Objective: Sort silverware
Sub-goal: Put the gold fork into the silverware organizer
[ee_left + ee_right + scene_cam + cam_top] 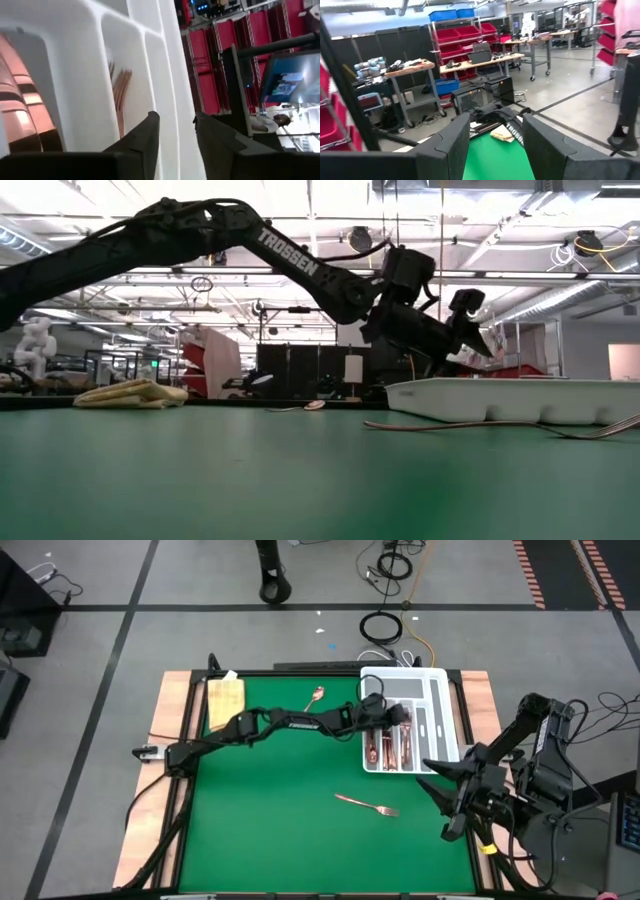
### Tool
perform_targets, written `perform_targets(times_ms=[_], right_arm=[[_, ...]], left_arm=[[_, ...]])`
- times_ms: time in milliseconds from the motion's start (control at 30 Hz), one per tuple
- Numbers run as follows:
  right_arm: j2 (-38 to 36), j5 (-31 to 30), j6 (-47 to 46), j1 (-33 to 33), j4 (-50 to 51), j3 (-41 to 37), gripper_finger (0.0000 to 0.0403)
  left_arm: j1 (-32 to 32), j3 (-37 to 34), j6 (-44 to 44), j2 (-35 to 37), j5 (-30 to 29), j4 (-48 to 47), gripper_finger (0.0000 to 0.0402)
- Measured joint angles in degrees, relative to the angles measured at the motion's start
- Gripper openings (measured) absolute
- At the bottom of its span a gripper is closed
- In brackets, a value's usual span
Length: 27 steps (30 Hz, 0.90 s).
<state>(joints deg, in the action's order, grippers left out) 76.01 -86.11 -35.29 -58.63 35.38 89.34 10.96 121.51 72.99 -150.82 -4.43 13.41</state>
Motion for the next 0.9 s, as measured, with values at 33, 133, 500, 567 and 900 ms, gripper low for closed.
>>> perform_targets(times_ms=[33,133,500,567,900], right_arm=[[0.0,0.75,0.0,0.0,-0.03,0.0,0.0169],[0.0,3.61,-0.02,0.0,0.08,0.0,0.0169],[4.42,25.9,-28.16,0.01,23.18,-0.02,0.0169],[6.06,29.29,-40.39,0.5,31.74,-0.02,0.0169],[24.15,64.22,-93.87,3.1,45.02,-7.38,0.0169]], left_arm=[[0.45,0.0,0.03,0.0,0.47,0.46,0.0136],[2.06,-0.02,3.05,0.03,5.31,5.76,0.0145],[7.11,13.52,20.96,1.31,40.78,41.86,0.0144],[8.73,11.18,26.43,5.33,40.81,49.09,0.0144],[14.2,10.86,25.17,27.78,47.96,37.98,0.0144]])
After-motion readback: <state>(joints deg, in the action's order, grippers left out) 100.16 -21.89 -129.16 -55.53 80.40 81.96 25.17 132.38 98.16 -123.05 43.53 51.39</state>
